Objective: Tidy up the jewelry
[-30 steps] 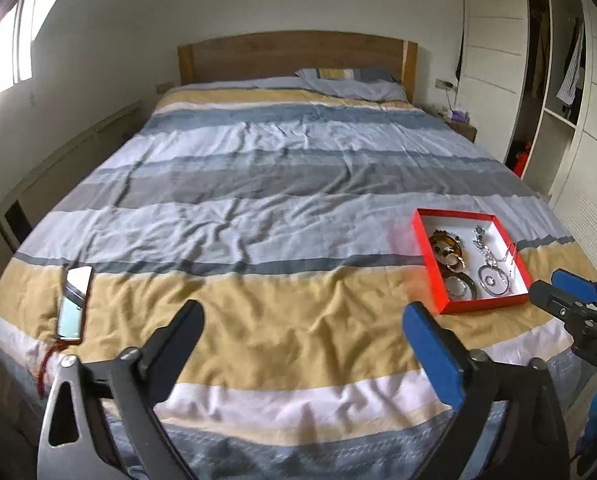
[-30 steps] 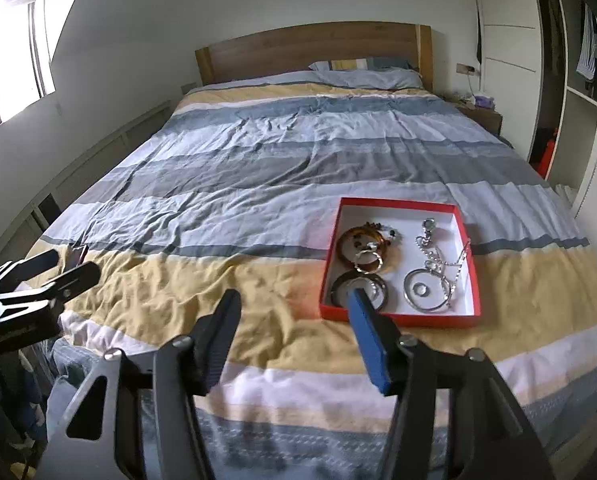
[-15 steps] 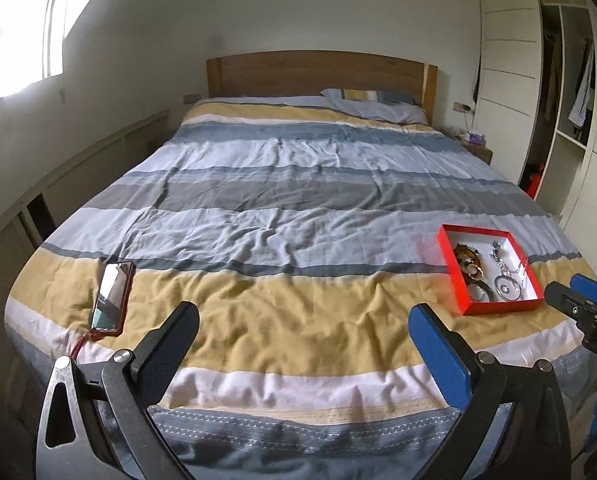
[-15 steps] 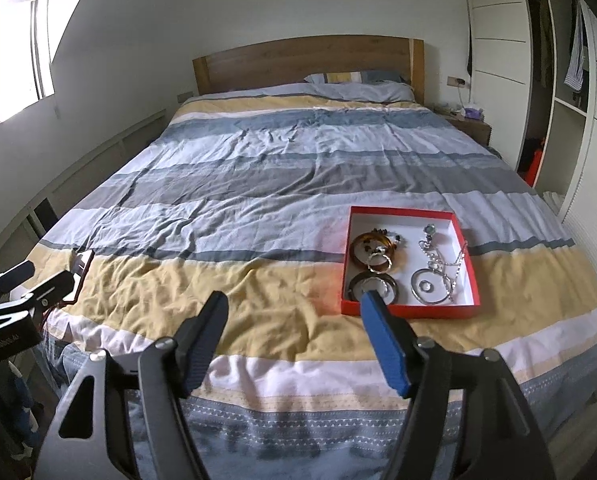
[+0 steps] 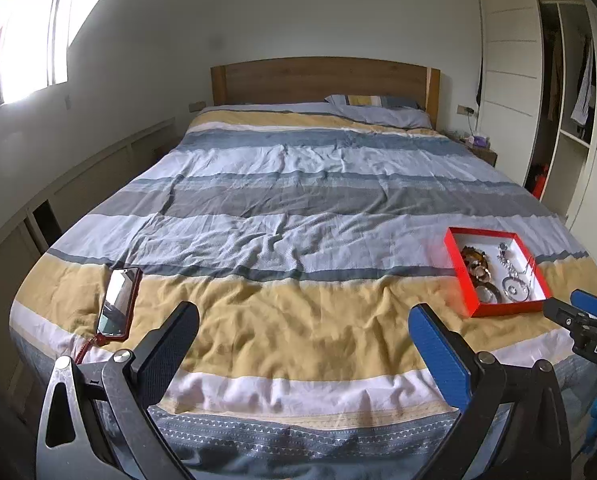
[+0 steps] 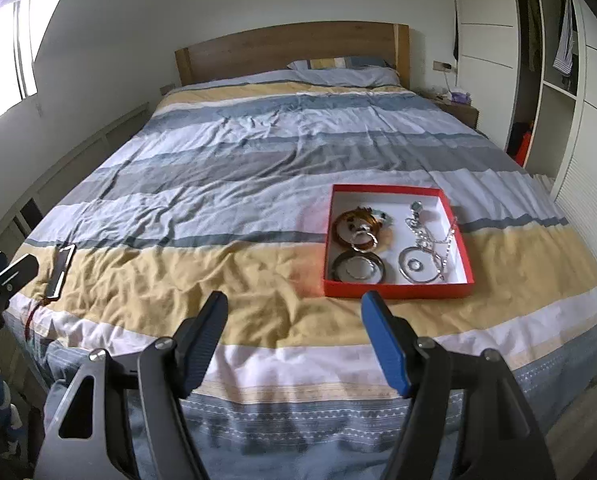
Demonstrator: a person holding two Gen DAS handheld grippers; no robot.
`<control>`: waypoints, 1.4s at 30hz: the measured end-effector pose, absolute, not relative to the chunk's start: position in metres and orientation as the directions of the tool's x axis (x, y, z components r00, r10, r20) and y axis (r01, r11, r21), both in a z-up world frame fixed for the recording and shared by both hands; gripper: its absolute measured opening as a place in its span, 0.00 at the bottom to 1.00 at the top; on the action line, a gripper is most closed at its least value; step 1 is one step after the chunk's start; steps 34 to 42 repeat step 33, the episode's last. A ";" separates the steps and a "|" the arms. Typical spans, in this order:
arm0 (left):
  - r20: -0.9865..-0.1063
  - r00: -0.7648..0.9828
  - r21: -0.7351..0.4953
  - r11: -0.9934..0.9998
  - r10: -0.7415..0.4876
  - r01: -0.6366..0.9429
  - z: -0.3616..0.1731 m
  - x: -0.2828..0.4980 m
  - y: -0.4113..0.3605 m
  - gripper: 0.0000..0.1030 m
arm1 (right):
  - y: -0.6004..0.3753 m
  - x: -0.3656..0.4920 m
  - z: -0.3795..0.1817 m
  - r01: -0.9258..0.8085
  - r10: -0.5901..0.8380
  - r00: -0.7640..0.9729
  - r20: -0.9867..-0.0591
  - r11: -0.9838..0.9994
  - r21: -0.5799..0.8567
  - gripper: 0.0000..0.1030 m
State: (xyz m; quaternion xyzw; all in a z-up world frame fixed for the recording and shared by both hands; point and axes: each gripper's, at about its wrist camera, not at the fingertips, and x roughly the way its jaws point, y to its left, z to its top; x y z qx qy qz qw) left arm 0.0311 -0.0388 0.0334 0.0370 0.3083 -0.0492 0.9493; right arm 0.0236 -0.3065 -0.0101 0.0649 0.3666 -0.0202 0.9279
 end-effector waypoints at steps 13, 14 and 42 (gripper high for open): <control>-0.640 0.764 0.036 0.990 -0.080 0.133 0.012 0.051 -0.046 0.99 | -0.322 0.036 -0.035 0.111 0.002 0.698 -0.716 0.988 0.111 0.66; -0.643 0.762 0.036 0.991 -0.079 0.132 0.011 0.053 -0.046 0.99 | -0.322 0.038 -0.038 0.112 0.001 0.694 -0.720 0.988 0.110 0.66; -0.686 0.724 0.041 0.989 -0.076 0.143 -0.010 0.068 -0.047 0.99 | -0.326 0.050 -0.054 0.115 0.014 0.668 -0.744 0.986 0.123 0.66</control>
